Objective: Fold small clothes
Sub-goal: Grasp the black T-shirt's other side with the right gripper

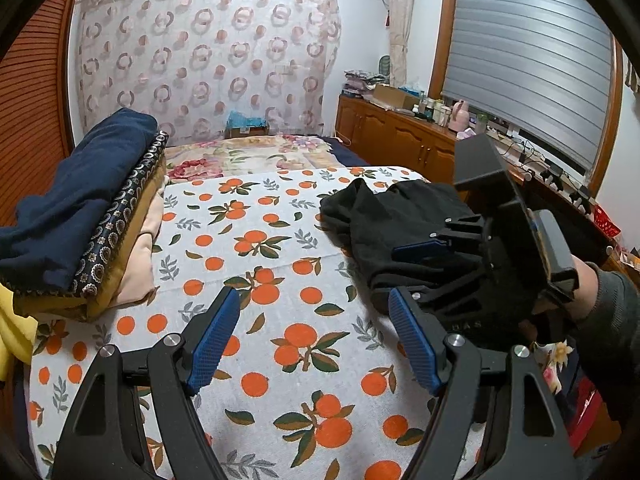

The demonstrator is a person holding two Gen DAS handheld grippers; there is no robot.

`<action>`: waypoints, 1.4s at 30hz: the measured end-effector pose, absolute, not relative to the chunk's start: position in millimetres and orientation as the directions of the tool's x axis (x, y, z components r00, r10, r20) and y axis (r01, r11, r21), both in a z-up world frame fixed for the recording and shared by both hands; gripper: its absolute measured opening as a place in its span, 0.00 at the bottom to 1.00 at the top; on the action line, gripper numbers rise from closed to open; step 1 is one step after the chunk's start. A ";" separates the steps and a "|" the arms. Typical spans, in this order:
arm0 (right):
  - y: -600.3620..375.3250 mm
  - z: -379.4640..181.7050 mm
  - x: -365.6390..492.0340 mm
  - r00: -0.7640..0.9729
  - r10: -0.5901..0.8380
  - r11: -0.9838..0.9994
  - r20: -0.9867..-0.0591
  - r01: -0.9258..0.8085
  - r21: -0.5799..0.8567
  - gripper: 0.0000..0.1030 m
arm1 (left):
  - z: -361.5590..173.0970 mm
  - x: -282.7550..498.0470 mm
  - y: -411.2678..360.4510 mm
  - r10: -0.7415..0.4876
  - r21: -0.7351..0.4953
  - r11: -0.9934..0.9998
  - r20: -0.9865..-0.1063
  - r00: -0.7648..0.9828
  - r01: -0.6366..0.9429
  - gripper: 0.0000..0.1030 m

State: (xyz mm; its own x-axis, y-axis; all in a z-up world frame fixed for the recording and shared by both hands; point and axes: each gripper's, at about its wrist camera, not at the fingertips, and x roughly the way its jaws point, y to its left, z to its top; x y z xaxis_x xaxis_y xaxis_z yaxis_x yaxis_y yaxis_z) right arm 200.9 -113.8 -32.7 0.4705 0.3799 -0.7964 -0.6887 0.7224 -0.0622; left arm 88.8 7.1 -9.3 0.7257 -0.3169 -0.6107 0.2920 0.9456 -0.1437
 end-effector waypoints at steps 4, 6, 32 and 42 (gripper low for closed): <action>-118.9 -27.0 201.6 0.485 0.422 0.725 -0.766 -0.687 -0.035 0.09 | -10.9 88.8 8.1 -0.319 -0.149 0.945 -0.613 0.723 0.291 0.75; -132.9 -10.8 194.9 0.505 0.485 0.721 -0.714 -0.693 0.000 0.08 | -11.8 89.2 8.0 -0.321 -0.152 0.944 -0.615 0.720 0.291 0.75; -240.0 31.6 305.6 0.714 0.137 0.969 -0.686 -0.242 -0.058 0.41 | -23.8 89.1 -3.8 -0.337 -0.156 0.937 -0.641 0.690 0.312 0.75; -250.9 36.6 228.9 0.707 0.220 0.945 -0.672 -0.325 -0.033 0.47 | -27.0 88.1 -11.5 -0.359 -0.170 0.929 -0.641 0.678 0.330 0.75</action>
